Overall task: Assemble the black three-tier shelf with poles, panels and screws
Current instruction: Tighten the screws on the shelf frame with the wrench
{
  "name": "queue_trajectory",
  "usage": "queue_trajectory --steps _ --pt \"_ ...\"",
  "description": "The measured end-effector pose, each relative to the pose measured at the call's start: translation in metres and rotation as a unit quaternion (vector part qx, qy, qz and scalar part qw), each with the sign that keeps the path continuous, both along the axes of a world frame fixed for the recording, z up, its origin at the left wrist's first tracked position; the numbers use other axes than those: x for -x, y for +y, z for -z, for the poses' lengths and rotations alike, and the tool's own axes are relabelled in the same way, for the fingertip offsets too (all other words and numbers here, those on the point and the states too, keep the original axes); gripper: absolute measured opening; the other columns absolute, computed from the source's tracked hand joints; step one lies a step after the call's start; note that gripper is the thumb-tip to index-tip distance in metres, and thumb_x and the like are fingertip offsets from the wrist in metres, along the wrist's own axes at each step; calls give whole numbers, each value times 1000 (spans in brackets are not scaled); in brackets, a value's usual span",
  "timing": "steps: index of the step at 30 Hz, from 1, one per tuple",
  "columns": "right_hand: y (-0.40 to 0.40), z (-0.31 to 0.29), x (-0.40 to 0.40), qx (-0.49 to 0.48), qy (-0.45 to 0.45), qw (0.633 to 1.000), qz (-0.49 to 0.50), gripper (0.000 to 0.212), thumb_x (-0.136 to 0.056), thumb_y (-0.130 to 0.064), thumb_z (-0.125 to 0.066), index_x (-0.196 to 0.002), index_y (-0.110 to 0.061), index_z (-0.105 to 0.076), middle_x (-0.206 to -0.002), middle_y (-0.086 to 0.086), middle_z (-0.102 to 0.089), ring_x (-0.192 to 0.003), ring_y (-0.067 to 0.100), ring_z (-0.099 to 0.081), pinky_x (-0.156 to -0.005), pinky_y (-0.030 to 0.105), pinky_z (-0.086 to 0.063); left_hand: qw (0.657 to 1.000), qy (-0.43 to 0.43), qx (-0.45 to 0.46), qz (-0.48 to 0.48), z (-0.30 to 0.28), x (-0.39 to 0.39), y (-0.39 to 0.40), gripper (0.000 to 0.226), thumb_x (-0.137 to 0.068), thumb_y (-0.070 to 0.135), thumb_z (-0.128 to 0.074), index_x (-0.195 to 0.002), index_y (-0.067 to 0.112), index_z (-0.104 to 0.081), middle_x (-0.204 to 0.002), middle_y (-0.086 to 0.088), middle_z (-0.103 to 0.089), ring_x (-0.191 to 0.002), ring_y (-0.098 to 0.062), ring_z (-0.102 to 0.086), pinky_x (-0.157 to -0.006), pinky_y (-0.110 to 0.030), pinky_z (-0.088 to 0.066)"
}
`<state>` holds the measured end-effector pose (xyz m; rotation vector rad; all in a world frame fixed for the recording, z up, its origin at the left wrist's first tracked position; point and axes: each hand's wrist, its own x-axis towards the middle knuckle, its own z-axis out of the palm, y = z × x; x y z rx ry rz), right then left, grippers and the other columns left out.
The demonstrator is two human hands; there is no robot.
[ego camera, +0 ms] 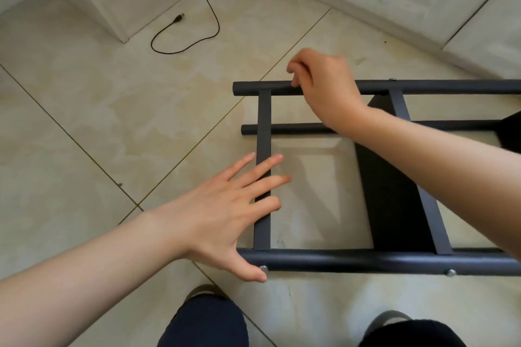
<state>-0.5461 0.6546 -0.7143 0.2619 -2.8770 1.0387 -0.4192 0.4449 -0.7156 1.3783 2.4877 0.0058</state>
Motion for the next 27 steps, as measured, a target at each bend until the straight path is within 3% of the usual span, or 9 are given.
queue_trajectory --steps 3,6,9,12,16,27 --pt "-6 13 21 -88 35 995 -23 24 -97 -1 -38 -111 -5 -57 -102 9 -61 -91 28 -56 -81 46 -50 1000 16 5 23 1 3 3 87 -72 91 -43 -110 14 -57 -148 -8 -45 -155 -26 8 -123 -44 9" --pt "-7 26 29 -146 24 986 -71 34 -89 10 -38 -116 -4 -52 -115 12 -51 -97 26 -47 -78 33 -41 1000 17 -1 23 3 3 4 85 -72 91 -44 -106 13 -55 -135 -6 -51 -156 -28 3 -124 -44 6" --pt "-2 34 35 -175 26 971 -159 22 -101 -8 -39 -117 -2 -53 -113 15 -50 -102 29 -46 -86 33 -38 1000 17 -3 20 5 1 3 83 -72 90 -44 -103 14 -54 -129 -4 -52 -156 -28 1 -124 -44 5" --pt "5 32 43 -187 3 956 -227 32 -104 -31 -42 -117 -4 -54 -110 10 -49 -98 25 -46 -86 27 -34 1000 16 3 20 6 1 2 83 -72 90 -44 -102 14 -55 -127 -4 -52 -155 -29 -3 -124 -45 4" --pt "11 30 55 -244 -5 922 -300 44 -101 -42 -46 -127 -7 -52 -106 1 -41 -89 17 -43 -79 21 -29 1000 8 21 22 6 0 2 84 -71 91 -45 -101 13 -56 -121 -3 -54 -154 -31 -13 -124 -47 2" --pt "2 33 56 -262 -42 926 -269 52 -98 -54 -39 -110 -5 -53 -101 4 -45 -84 24 -49 -72 30 -35 1000 -3 23 12 8 -4 -1 83 -69 91 -47 -94 12 -55 -102 0 -50 -141 -35 -36 -123 -49 -4"
